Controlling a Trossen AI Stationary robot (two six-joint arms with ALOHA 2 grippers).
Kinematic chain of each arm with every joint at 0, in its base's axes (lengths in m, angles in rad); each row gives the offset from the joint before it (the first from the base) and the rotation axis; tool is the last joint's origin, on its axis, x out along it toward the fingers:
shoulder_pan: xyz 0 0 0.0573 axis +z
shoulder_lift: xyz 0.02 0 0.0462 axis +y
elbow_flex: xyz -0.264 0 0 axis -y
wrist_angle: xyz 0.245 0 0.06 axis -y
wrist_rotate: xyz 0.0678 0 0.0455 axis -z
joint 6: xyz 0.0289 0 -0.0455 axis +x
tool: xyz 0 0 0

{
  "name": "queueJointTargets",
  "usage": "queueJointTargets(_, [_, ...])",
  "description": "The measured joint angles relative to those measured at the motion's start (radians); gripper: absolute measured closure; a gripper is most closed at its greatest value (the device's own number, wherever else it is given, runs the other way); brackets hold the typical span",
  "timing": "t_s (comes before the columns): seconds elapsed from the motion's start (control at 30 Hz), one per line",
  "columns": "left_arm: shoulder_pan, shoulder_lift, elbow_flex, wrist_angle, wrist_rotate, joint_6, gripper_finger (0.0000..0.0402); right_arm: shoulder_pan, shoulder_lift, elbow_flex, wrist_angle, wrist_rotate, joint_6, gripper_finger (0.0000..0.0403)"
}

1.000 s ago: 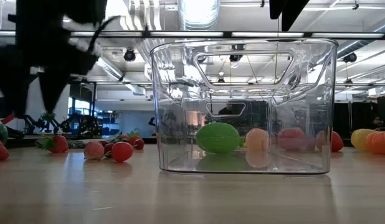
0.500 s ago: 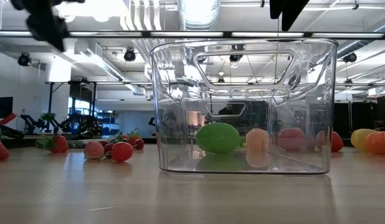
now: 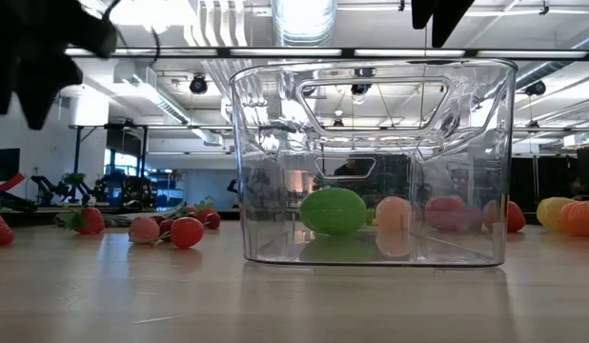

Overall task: Pick and placing Produce into tupperware
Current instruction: Put the watermelon into the transparent bin

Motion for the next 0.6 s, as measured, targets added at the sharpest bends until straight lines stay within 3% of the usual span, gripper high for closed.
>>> queueJointTargets(0.13, [0.002,0.136,-0.001,-0.096,0.01,0.04,0.0085,0.0,0.0,0.0,0.0,0.0,0.001,0.0074])
queueJointTargets(0.33, [0.007,0.286,-0.001,-0.085,0.027,0.104,0.0085,-0.001,0.0,0.0,0.0,0.0,0.011,0.0074])
queueJointTargets(0.6, [0.024,0.368,-0.006,-0.065,0.067,0.181,0.0084,0.0,-0.001,0.0,0.0,0.0,0.036,0.0074])
